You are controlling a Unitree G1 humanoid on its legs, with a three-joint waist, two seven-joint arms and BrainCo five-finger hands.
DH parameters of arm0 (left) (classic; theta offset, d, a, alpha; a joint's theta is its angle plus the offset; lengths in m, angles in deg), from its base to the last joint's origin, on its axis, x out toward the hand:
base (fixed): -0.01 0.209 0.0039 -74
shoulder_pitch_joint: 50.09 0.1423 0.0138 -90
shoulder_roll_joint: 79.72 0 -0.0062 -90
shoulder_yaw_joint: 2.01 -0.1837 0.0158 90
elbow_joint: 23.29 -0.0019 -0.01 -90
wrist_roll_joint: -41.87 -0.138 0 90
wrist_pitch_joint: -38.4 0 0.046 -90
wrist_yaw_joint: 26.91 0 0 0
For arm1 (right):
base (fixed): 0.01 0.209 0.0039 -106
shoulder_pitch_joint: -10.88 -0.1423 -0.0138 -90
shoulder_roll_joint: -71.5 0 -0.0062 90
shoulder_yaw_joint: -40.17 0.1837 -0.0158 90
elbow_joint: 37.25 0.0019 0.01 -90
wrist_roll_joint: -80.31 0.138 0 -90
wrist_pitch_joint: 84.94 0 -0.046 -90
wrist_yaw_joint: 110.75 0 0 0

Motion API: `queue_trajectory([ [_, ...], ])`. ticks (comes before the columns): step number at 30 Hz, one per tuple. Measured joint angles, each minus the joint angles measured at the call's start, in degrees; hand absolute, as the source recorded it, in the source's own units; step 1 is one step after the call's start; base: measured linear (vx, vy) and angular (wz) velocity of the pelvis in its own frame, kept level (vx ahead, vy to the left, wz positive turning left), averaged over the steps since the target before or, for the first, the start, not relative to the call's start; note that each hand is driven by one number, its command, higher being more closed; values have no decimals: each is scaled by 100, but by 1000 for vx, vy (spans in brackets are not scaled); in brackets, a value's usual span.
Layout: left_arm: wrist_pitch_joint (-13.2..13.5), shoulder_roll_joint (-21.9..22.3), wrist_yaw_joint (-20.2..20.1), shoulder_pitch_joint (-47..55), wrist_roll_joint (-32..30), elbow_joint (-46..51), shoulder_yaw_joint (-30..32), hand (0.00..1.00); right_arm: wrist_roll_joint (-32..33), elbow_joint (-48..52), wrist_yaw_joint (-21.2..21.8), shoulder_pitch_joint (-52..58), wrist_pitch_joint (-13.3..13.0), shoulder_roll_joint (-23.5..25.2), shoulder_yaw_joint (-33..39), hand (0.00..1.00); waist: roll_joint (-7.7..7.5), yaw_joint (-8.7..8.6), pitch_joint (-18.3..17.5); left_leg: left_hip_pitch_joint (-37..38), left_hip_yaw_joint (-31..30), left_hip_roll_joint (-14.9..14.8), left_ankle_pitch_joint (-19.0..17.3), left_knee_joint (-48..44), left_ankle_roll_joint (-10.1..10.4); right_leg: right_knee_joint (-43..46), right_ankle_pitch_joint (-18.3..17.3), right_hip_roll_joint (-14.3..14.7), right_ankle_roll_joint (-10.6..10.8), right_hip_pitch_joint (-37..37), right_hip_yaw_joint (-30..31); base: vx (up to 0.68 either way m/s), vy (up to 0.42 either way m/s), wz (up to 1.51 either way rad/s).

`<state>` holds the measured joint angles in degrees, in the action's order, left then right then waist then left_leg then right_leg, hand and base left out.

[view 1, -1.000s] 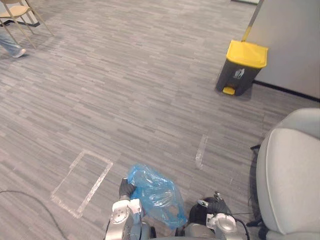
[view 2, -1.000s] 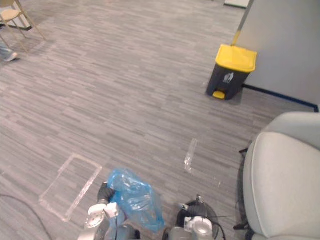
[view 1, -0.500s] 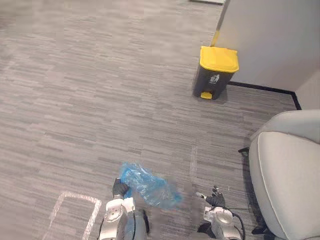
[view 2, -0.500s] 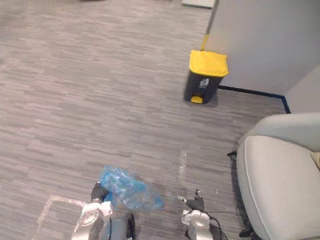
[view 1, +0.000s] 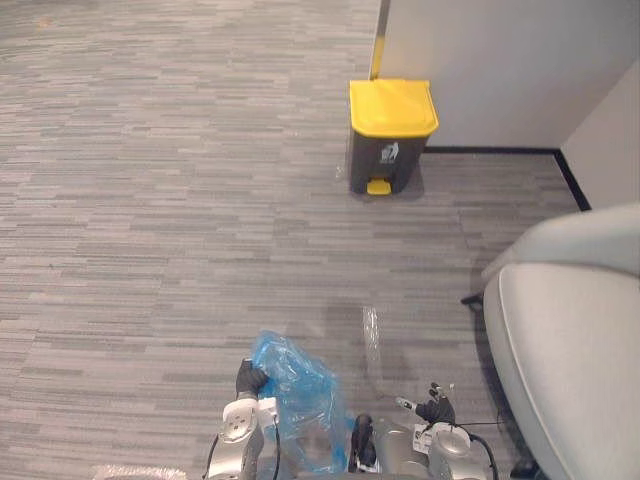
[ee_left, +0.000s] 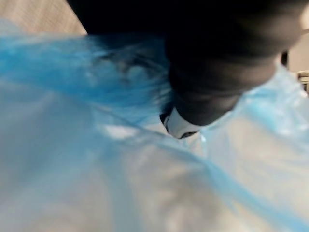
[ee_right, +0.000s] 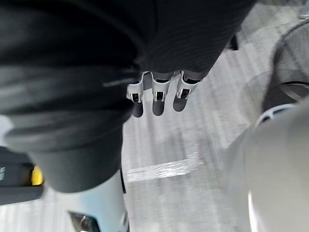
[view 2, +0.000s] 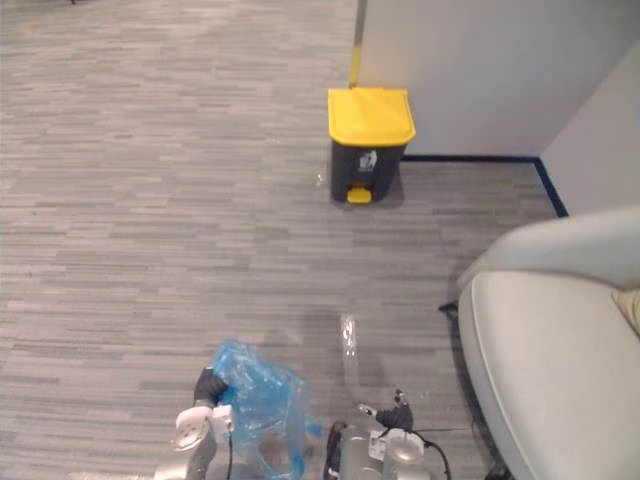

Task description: Gather rubbish on tea table into small bin, then transfer packed bag to large trash can.

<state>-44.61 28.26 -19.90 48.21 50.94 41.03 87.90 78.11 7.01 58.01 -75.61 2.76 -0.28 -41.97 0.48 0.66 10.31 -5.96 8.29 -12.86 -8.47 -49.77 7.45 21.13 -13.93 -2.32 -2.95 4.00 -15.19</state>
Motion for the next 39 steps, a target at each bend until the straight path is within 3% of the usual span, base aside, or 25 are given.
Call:
queue_trajectory([
  [2,5,7,-66,47,3,237,28,100,11,-4,0,-79,1,9,-53,0,2,142,-1,-708,192,-192,-325,-1079,-167,-331,-68,61,-52,-393,194,358,66,-58],
  [4,5,7,-95,29,6,299,78,100,12,3,-2,-150,1,6,-75,0,-64,277,36,-1208,325,-183,-529,-1024,-347,-615,-68,6,-51,-675,380,307,116,-64],
  [6,3,4,-99,86,4,330,140,100,13,21,-10,-165,3,8,-75,0,-123,345,65,-1526,413,-123,-636,-28,-453,-834,-136,-153,74,-975,503,353,209,-57],
  [7,3,6,-98,111,4,329,140,100,12,109,-21,-114,6,-5,-70,0,-94,372,46,-1572,371,0,-540,972,-528,-846,-319,-285,391,-1112,593,458,360,-45],
  [8,2,85,-94,144,4,318,117,100,9,183,-52,3,5,-73,-29,0,67,385,-37,-1531,139,93,191,2207,-315,-769,-543,-273,728,-1162,683,455,374,-33],
  [9,-7,30,-102,127,3,265,121,100,13,142,-63,-28,38,-29,5,0,-62,409,-19,-1441,240,198,121,2205,-317,-731,-596,-374,798,-1153,796,369,295,-12],
  [10,-12,-65,-53,36,8,226,186,100,19,147,-65,1,69,94,17,0,-281,407,-96,-1350,345,459,96,2419,-386,-871,-402,-570,684,-1101,888,286,191,-2],
  [12,-6,-83,-52,-26,8,245,189,100,11,148,-65,-9,68,124,94,0,-300,439,-107,-1344,390,576,-119,2325,-483,-848,-171,-686,802,-1102,1011,363,246,-3],
  [14,-13,-80,-10,-15,18,306,131,100,-3,164,-63,-16,66,111,118,0,-339,472,-91,-1042,624,710,-368,2353,-605,-230,-110,-910,914,-1011,1238,351,248,-25],
  [16,-15,-126,20,167,17,454,-11,100,-14,203,-36,72,64,121,97,0,-321,491,-84,-341,865,897,-557,2650,-702,2163,317,-1197,1485,-104,1554,418,193,-26],
  [17,-15,-133,23,163,17,472,-16,100,-15,203,-28,88,65,121,94,0,-323,481,-85,-256,869,924,-573,2689,-728,2528,337,-1196,1495,54,1582,384,90,5],
  [19,-4,-125,58,150,43,575,-11,100,-19,207,-3,110,63,121,93,0,-260,429,-42,338,871,949,-683,3106,-744,3848,182,-1140,1185,982,1271,296,5,-5],
  [21,-4,-123,63,151,130,574,-11,100,-21,208,-4,101,64,120,91,0,-198,348,0,747,863,913,-795,3377,-692,3784,-22,-1135,854,1407,799,315,-72,-6],
  [23,9,-132,58,100,181,515,47,100,-37,211,-4,58,62,119,94,0,-185,240,2,1078,836,785,-932,3512,-486,2537,-96,-983,668,1810,225,387,-172,6],
  [24,20,-129,59,59,208,445,87,100,-41,186,-5,43,66,120,93,0,-222,240,-17,1135,826,775,-945,3525,-397,2027,11,-888,615,1821,166,298,-166,10],
  [25,23,-153,61,21,234,356,130,100,-46,150,-7,61,65,123,80,0,-349,225,-69,1211,762,832,-994,3567,-310,1160,402,-764,531,1783,195,437,-215,14],
  [26,3,-118,71,-100,235,78,200,100,-66,-45,-12,45,66,17,112,0,-286,198,-87,1326,440,772,-1098,3578,-197,983,594,-637,179,1688,185,362,-171,10],
  [30,1,14,60,-76,228,26,271,100,-58,-40,-57,40,83,-27,242,0,-106,119,-87,1300,-132,547,-877,3282,-208,1038,64,-486,110,1364,-96,446,-209,28],
  [31,1,61,49,-63,228,32,269,100,-33,-31,-56,64,75,-17,208,0,-50,123,-43,994,-271,330,-795,2068,-84,821,-103,-368,104,870,-266,347,-165,34],
  [32,1,74,49,-57,228,33,267,100,-23,-29,-56,63,70,-17,190,0,-28,124,-25,858,-297,263,-693,1617,-27,734,-134,-327,95,724,-286,330,-138,19],
  [33,2,72,26,-10,228,47,265,100,-10,-27,-53,60,65,-21,89,0,8,154,-12,469,-301,80,-224,575,26,522,-177,-217,57,395,-293,238,-23,-20],
  [34,1,74,5,68,229,88,268,100,-4,-26,-48,22,56,0,-6,0,0,267,-20,-40,-182,-154,-325,-387,1,302,-198,-160,20,116,-267,232,9,-27],
  [36,1,77,-25,142,228,200,266,100,-1,-27,-33,-14,59,20,-26,0,-36,298,-11,-623,43,-180,-582,-598,-181,-58,-198,-152,24,-191,-184,331,56,-31],
  [37,0,78,-61,165,227,227,269,100,-1,-25,-27,-64,61,18,-26,0,-47,329,-9,-878,256,-143,-695,-190,-328,-343,-146,-171,95,-397,-102,305,69,-29],
  [39,1,82,-75,179,225,250,276,100,-1,-24,-31,-57,62,4,-9,0,-62,379,-6,-1017,466,-32,-704,836,-394,-571,-76,-242,243,-583,35,366,177,-41],
])
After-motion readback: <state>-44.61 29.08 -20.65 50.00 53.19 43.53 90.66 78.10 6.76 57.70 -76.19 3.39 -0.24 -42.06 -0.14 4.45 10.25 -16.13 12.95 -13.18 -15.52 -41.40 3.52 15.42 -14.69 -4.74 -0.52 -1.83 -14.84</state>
